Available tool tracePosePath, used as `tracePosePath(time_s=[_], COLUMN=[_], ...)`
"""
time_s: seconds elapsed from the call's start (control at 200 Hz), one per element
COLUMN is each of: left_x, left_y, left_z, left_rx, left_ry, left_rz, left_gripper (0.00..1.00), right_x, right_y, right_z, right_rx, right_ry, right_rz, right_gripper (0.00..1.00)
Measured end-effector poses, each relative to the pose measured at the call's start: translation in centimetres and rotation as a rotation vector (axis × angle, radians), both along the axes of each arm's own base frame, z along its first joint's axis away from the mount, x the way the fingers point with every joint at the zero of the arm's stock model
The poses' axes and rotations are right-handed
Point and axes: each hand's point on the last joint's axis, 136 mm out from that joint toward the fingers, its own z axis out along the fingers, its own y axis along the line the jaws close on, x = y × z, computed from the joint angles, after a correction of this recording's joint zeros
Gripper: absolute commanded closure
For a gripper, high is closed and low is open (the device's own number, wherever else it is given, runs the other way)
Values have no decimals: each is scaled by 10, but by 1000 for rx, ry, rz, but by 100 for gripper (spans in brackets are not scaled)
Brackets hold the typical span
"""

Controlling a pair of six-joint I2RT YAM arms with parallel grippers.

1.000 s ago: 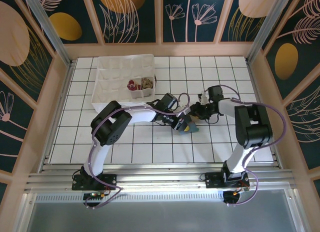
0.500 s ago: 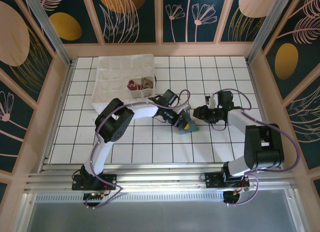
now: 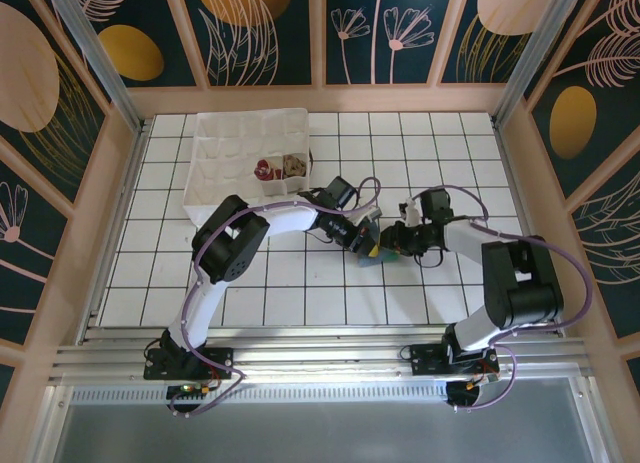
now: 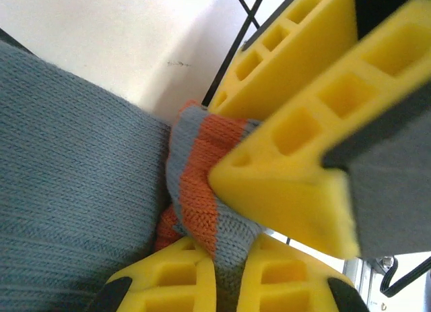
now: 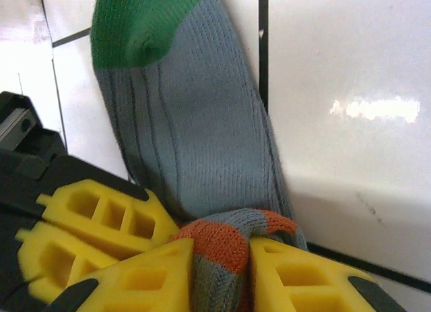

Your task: Roll the socks

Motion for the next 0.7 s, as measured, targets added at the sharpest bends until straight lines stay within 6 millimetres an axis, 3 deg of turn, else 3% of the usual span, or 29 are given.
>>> tracePosePath(time_s=[0.255,0.51,0.701], left_x=[12,32,48], left_y=[11,19,41], left_z=[6,21,51], left_rx=[17,25,53], left_ry=[-199,-436,-669], left_rz=[1,-6,35], left_gripper=[69,65,65], right_x=[9,13,13], right_y=[7,10,12], right_z=[-5,-6,-7], right_rx=[-14,-37,-40], right_ry=[19,16,27], right_rz=[14,21,27], right_gripper=[91,92,92])
